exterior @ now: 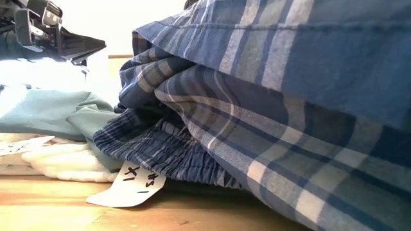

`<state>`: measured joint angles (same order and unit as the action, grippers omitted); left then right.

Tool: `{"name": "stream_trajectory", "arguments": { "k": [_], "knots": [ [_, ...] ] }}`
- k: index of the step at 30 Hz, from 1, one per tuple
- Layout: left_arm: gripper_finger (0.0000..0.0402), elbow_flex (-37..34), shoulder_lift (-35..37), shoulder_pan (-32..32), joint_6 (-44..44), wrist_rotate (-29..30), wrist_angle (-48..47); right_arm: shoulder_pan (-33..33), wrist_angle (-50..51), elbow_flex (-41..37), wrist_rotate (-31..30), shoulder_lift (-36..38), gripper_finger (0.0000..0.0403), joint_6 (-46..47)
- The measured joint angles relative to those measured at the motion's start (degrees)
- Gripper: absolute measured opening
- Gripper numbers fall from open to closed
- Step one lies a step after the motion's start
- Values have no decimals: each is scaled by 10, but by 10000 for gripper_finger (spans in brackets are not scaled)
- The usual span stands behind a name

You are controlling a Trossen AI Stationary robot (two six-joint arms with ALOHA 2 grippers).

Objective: Sort clothes
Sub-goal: Put the green jacket into the white bin

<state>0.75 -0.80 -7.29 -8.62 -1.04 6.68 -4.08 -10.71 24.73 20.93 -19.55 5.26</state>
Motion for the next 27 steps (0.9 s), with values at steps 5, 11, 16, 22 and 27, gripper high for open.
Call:
{"name": "stream_trajectory", "arguments": {
  "k": [5, 11, 16, 22, 27],
  "knots": [
    [1, 0, 0, 0, 0, 0, 0, 0, 138, 90, -14, -92, 107, 70],
    [1, 0, 0, 0, 0, 0, 0, 0, 125, 154, -10, -171, 107, 174],
    [1, 0, 0, 0, 0, 0, 0, 3, 22, 186, -12, -223, 107, 177],
    [1, 0, 0, 0, 0, 0, 0, 24, 80, 242, -23, -273, 108, 230],
    [1, 0, 0, 0, 0, 0, 0, 63, 384, 369, -120, -339, 119, 229]
  ]
}}
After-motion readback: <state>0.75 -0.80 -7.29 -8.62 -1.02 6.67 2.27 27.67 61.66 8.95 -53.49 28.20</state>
